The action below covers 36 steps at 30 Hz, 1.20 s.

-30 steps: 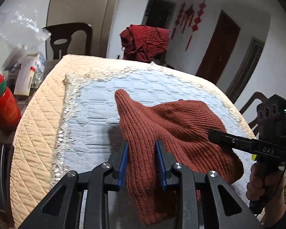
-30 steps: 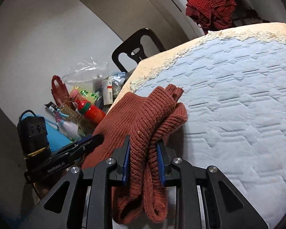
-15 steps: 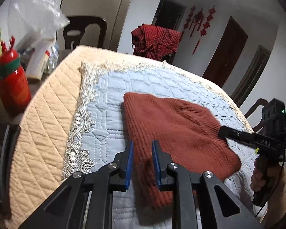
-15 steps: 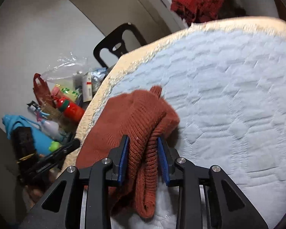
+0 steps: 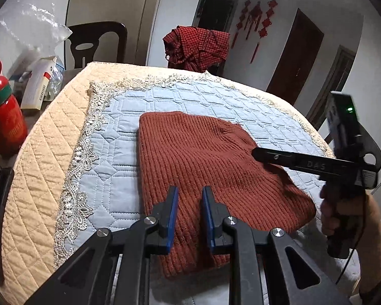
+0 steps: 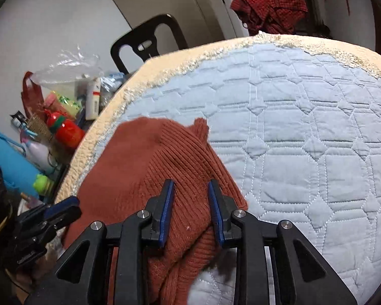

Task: Fold small clothes
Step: 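Lay the folded end down, open both grippers and pull them back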

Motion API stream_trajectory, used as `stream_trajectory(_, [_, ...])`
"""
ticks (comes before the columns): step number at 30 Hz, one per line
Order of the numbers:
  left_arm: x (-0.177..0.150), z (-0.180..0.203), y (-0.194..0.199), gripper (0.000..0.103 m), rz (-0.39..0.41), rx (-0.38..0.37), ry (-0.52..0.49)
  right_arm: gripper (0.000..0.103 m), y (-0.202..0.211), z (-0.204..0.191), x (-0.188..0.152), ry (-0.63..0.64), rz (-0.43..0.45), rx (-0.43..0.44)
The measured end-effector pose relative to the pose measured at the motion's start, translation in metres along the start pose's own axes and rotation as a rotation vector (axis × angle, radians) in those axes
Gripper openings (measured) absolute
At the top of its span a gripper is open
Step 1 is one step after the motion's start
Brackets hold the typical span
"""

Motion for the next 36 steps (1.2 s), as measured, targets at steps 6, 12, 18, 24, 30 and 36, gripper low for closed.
stream_trajectory(6, [-0.007,0.012,0.016,0.023,0.014,0.056,-0.015,0.029,0.041,-0.029,-0.02,0.098,0.077,-0.035])
stream_trajectory(12, [-0.022,0.019,0.033,0.023,0.035,0.079,-0.013,0.029,0.057,-0.059,-0.053,0.202,0.088,-0.02])
stream_trajectory(18, [-0.037,0.012,0.012,0.023,-0.03,0.082,0.016,0.02,0.032,-0.05,-0.071,0.217,0.017,-0.09])
stream_trajectory(24, [-0.038,0.014,0.01,0.023,-0.024,0.09,0.015,0.02,0.034,-0.042,-0.072,0.194,0.028,-0.086])
stream_trajectory(30, [-0.05,0.017,0.024,0.035,-0.015,0.128,0.017,0.022,0.053,-0.051,-0.091,0.22,0.043,-0.097])
stream_trajectory(36, [-0.067,0.015,0.023,0.039,-0.058,0.184,0.023,0.039,0.055,-0.046,-0.114,0.237,0.009,-0.154])
Point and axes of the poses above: each gripper's, at about its wrist camera, not at the fingertips, and y roughly against the way its jaws point, z to its right, x to its top, the point moved 1 cm from there along -y, roughly the way its jaws point, and after that the axes turned 11 degrees about -z, right-handed, at the moved point
